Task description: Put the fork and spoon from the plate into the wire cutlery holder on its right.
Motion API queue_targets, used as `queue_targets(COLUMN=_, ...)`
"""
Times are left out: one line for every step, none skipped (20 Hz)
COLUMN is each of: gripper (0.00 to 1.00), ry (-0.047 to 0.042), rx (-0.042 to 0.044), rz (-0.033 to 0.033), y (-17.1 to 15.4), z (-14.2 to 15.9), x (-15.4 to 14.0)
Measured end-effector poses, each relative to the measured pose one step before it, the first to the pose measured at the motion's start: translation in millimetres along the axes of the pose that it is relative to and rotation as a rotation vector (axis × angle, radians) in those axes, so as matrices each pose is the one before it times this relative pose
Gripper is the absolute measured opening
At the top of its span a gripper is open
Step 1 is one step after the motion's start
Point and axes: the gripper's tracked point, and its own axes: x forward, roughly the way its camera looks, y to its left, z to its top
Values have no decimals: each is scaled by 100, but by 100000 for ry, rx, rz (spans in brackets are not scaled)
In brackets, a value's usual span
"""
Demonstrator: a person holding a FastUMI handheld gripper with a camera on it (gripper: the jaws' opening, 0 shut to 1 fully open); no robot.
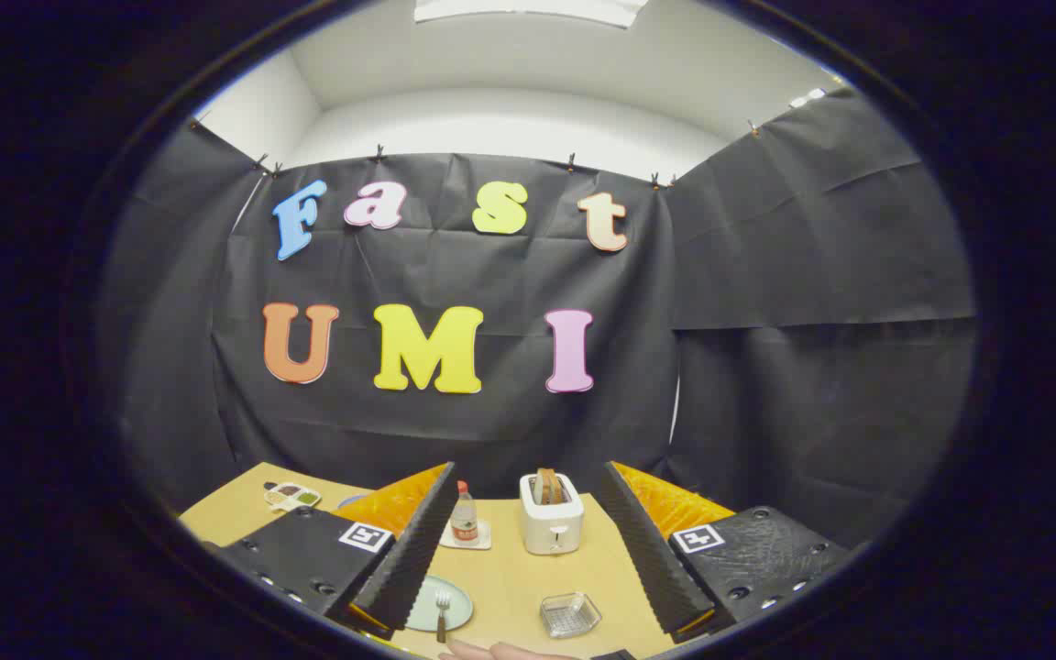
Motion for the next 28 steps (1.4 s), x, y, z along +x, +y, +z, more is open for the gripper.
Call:
queue_targets(gripper=95, ry=730, rx=-723, rz=-164, y=21, z=-7, x=102)
queue_targets(gripper=95, ry=511, rx=-467, rz=-359, y=-3, z=16, x=103)
queue_targets(gripper=95, ry=288, rx=362, rz=261, y=149, z=141, x=45)
queue_targets(gripper=95, ry=579, rx=580, rz=430, y=227, z=-48, x=-20)
queue_targets(gripper=95, ry=986, rx=761, rz=162, y=32, z=-50, x=49)
queue_targets(gripper=95, ry=689, rx=702, rz=825, y=-63, z=-243, x=84)
queue_targets(gripper=95, ry=717, rx=117, rz=291, y=37, z=-98, x=-1)
queue_targets(gripper=95, ry=250, rx=-27, rz=-305, y=-350, z=-217, x=338)
queue_targets(gripper=95, ry=496, rx=-82, rz=-518, y=-348, z=-247, x=267)
queue_targets(gripper=95, ry=883, rx=-139, rz=-314, y=-197, z=-319, x=101)
queue_targets(gripper=95, ry=766, rx=88, rz=-363, y=-209, z=-250, x=92)
queue_targets(gripper=95, ry=667, rx=745, rz=-543, y=-195, z=-260, x=308)
queue_targets(gripper=95, ry=832, rx=1294, rz=-333, y=-82, z=-130, x=114)
queue_targets(gripper=95, ry=1001, rx=1039, rz=-437, y=-67, z=-368, x=247)
queue_targets(gripper=95, ry=533, rx=931, rz=-896, y=-157, z=-151, x=163)
queue_targets(gripper=95, ry=-584, rx=1497, rz=-714, y=-171, z=-104, x=271)
queue_targets(gripper=95, ry=-381, rx=1658, rz=-307, y=157, z=137, x=277)
queue_targets(gripper=95, ry=626, rx=1071, rz=160, y=330, z=-390, x=410)
queue_targets(gripper=95, ry=1270, rx=184, rz=401, y=337, z=-629, x=388)
queue_targets(gripper=95, ry=1537, rx=-636, rz=80, y=267, z=-970, x=518)
queue_targets(gripper=94, ry=1167, rx=-991, rz=161, y=202, z=-745, x=456)
queue_targets(gripper=95, ry=1059, rx=-1123, rz=358, y=426, z=-604, x=496)
queue_targets(gripper=95, ry=745, rx=-894, rz=520, y=458, z=-733, x=490)
queue_targets(gripper=95, ry=659, rx=-1298, rz=869, y=514, z=-597, x=410)
queue_targets(gripper=95, ry=624, rx=-1619, rz=1318, y=688, z=-632, x=511)
queue_targets(gripper=95, ry=353, rx=-1670, rz=1864, y=756, z=-614, x=501)
queue_targets(gripper=94, ry=560, rx=-1713, rz=1642, y=642, z=-871, x=708)
queue_targets(gripper=94, ry=1765, rx=-1611, rz=1458, y=596, z=-1241, x=681)
